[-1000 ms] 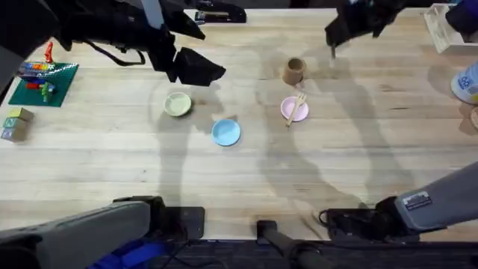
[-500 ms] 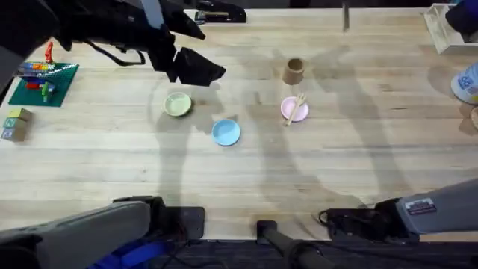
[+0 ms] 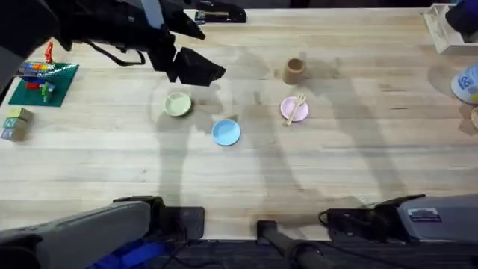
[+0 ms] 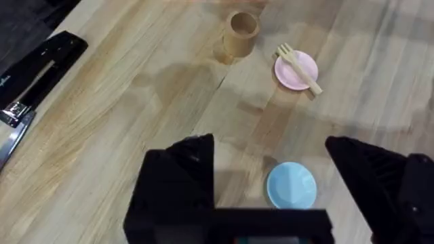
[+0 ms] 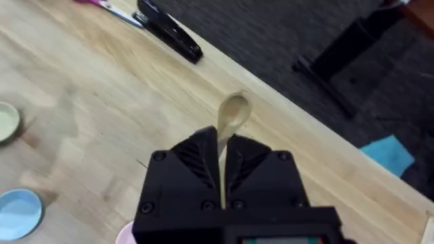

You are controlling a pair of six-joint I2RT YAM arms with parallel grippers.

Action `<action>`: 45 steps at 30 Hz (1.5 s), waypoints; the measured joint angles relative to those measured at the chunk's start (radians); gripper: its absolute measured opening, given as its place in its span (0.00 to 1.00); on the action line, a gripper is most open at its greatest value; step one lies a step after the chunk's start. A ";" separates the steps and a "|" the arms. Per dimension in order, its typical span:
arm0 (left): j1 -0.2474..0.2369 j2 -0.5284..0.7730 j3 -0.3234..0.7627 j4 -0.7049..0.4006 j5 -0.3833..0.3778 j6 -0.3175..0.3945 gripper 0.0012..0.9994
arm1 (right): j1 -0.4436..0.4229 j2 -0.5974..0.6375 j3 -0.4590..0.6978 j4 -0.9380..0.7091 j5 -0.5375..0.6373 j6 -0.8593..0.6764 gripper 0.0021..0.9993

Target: Pick up a utensil and set it on the pink plate, then put the other utensil in the container.

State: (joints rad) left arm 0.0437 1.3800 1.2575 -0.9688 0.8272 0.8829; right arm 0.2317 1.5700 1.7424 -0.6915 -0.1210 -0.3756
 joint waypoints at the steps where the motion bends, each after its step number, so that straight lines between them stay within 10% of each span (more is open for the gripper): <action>1: 0.000 0.000 0.000 0.000 0.000 0.000 1.00 | 0.000 -0.014 -0.018 0.014 -0.009 -0.006 0.03; 19: 0.000 0.000 0.000 0.000 0.000 0.000 1.00 | -0.197 -0.224 -0.534 0.607 -0.680 -0.044 0.03; 45: 0.000 0.000 0.000 0.000 0.000 0.000 1.00 | -0.322 0.045 -0.633 0.923 -1.110 -0.288 0.03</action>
State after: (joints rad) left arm 0.0437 1.3800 1.2575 -0.9688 0.8272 0.8829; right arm -0.0906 1.6154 1.1095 0.2320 -1.2312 -0.6640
